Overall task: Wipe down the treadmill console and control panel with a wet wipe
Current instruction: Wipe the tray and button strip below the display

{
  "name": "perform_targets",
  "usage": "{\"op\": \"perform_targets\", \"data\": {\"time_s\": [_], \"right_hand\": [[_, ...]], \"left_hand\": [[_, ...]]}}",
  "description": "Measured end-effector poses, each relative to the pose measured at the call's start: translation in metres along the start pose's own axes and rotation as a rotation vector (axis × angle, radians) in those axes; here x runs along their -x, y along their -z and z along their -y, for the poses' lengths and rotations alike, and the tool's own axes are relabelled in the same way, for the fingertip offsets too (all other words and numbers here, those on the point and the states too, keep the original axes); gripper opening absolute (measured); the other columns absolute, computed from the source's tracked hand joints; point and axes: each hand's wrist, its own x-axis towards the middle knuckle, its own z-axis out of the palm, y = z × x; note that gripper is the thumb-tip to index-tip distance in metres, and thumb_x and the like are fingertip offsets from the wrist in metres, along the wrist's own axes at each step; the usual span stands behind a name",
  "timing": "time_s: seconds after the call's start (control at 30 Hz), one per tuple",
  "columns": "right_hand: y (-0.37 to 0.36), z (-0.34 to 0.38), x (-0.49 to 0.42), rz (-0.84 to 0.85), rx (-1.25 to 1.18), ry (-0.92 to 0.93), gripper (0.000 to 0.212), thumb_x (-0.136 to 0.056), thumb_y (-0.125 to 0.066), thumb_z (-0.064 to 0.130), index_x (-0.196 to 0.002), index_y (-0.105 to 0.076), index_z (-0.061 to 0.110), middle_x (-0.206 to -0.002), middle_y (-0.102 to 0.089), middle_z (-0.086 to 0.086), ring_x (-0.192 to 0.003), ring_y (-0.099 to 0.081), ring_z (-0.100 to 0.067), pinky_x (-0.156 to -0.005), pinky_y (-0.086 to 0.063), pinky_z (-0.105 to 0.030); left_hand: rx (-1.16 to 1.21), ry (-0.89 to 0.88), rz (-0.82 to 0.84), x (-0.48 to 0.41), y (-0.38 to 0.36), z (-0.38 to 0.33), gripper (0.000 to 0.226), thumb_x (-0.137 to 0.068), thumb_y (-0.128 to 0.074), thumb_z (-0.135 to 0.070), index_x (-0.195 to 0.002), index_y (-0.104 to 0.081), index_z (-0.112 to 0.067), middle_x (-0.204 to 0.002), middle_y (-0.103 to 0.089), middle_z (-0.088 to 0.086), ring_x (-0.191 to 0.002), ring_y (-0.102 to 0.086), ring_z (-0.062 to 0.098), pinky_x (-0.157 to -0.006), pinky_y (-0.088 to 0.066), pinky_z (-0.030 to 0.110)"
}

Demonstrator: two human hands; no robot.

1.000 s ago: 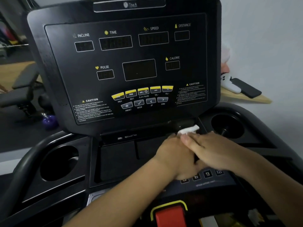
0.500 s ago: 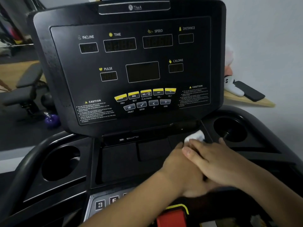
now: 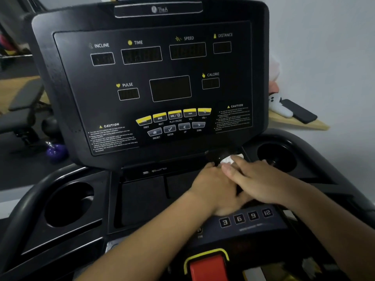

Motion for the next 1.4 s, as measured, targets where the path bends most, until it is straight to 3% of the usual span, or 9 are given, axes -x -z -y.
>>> {"op": "perform_targets", "data": {"time_s": [0.3,0.4,0.5,0.57,0.73,0.97,1.1,1.2,1.4], "right_hand": [[-0.020,-0.009,0.034,0.107,0.046,0.115,0.086,-0.077,0.001,0.076,-0.154,0.009,0.039,-0.137,-0.054,0.021,-0.141,-0.028,0.001,-0.122,0.006,-0.038],[-0.026,-0.007,0.006,-0.008,0.025,0.071,0.087,-0.080,0.002,0.073,-0.156,0.006,0.031,-0.161,-0.024,0.010,-0.147,-0.019,-0.005,-0.122,0.005,-0.045],[-0.020,-0.008,0.016,-0.016,0.075,0.126,0.087,-0.078,0.006,0.073,-0.155,-0.005,0.034,-0.106,-0.067,0.014,-0.131,-0.046,-0.006,-0.122,0.004,-0.046],[-0.022,-0.007,0.033,-0.013,0.179,0.161,0.091,-0.073,0.010,0.075,-0.150,-0.018,0.037,-0.081,-0.063,0.016,-0.120,-0.054,-0.004,-0.122,0.002,-0.045],[-0.018,-0.002,0.005,-0.076,0.041,0.090,0.078,-0.087,-0.002,0.068,-0.149,-0.033,0.030,-0.128,-0.065,-0.001,-0.131,-0.049,-0.019,-0.121,-0.009,-0.044],[-0.016,-0.007,0.027,-0.043,0.048,0.215,0.080,-0.080,0.001,0.073,-0.109,-0.065,0.038,-0.085,-0.073,0.007,-0.086,-0.063,0.003,-0.105,-0.035,-0.032],[-0.017,-0.010,0.027,-0.119,0.012,0.213,0.069,-0.084,-0.004,0.073,-0.103,-0.065,0.045,-0.076,-0.070,0.016,-0.082,-0.062,0.005,-0.101,-0.037,-0.030],[-0.017,-0.008,0.013,-0.201,0.180,0.221,0.079,-0.083,0.004,0.074,-0.106,-0.064,0.040,-0.088,-0.057,0.020,-0.090,-0.052,0.003,-0.110,-0.032,-0.039],[-0.040,0.020,0.017,-0.077,0.246,0.354,0.087,-0.076,0.003,0.076,-0.105,-0.067,0.034,-0.098,-0.047,0.019,-0.097,-0.044,0.002,-0.111,-0.021,-0.026]], "left_hand": [[0.049,0.019,-0.004,0.043,-0.013,-0.002,0.085,-0.090,-0.017,-0.072,-0.155,-0.019,-0.018,-0.152,-0.043,0.005,-0.142,-0.037,0.019,-0.123,-0.007,0.050],[-0.037,0.053,-0.006,0.017,-0.009,0.003,0.080,-0.096,-0.027,-0.062,-0.158,-0.007,-0.015,-0.161,-0.026,0.009,-0.150,-0.021,0.023,-0.123,-0.008,0.050],[-0.009,-0.001,-0.090,0.020,-0.002,0.003,0.079,-0.090,-0.019,-0.063,-0.149,-0.035,-0.013,-0.133,-0.059,0.007,-0.120,-0.056,0.022,-0.114,-0.031,0.048],[0.000,-0.081,-0.185,0.038,-0.005,-0.003,0.067,-0.091,-0.022,-0.059,-0.130,-0.054,-0.014,-0.112,-0.068,0.005,-0.095,-0.065,0.023,-0.097,-0.044,0.045],[-0.054,0.048,-0.189,0.016,-0.002,-0.002,0.051,-0.096,-0.038,-0.052,-0.126,-0.055,-0.014,-0.110,-0.067,0.007,-0.096,-0.063,0.027,-0.095,-0.045,0.043],[-0.155,-0.093,-0.226,0.026,-0.002,-0.009,0.047,-0.091,-0.036,-0.059,-0.113,-0.059,-0.025,-0.113,-0.063,-0.002,-0.083,-0.063,0.022,-0.085,-0.046,0.039],[-0.052,-0.085,-0.249,0.028,-0.014,-0.013,0.057,-0.092,-0.047,-0.063,-0.128,-0.055,-0.021,-0.125,-0.060,0.003,-0.103,-0.060,0.025,-0.094,-0.044,0.040],[0.087,-0.055,-0.227,0.036,-0.015,0.002,0.058,-0.093,-0.044,-0.062,-0.129,-0.057,-0.020,-0.120,-0.064,0.005,-0.111,-0.055,0.025,-0.104,-0.039,0.041],[0.219,-0.025,-0.246,0.090,-0.026,0.020,0.050,-0.096,-0.038,-0.059,-0.124,-0.059,-0.024,-0.116,-0.063,-0.004,-0.111,-0.055,0.014,-0.112,-0.032,0.035]]}}
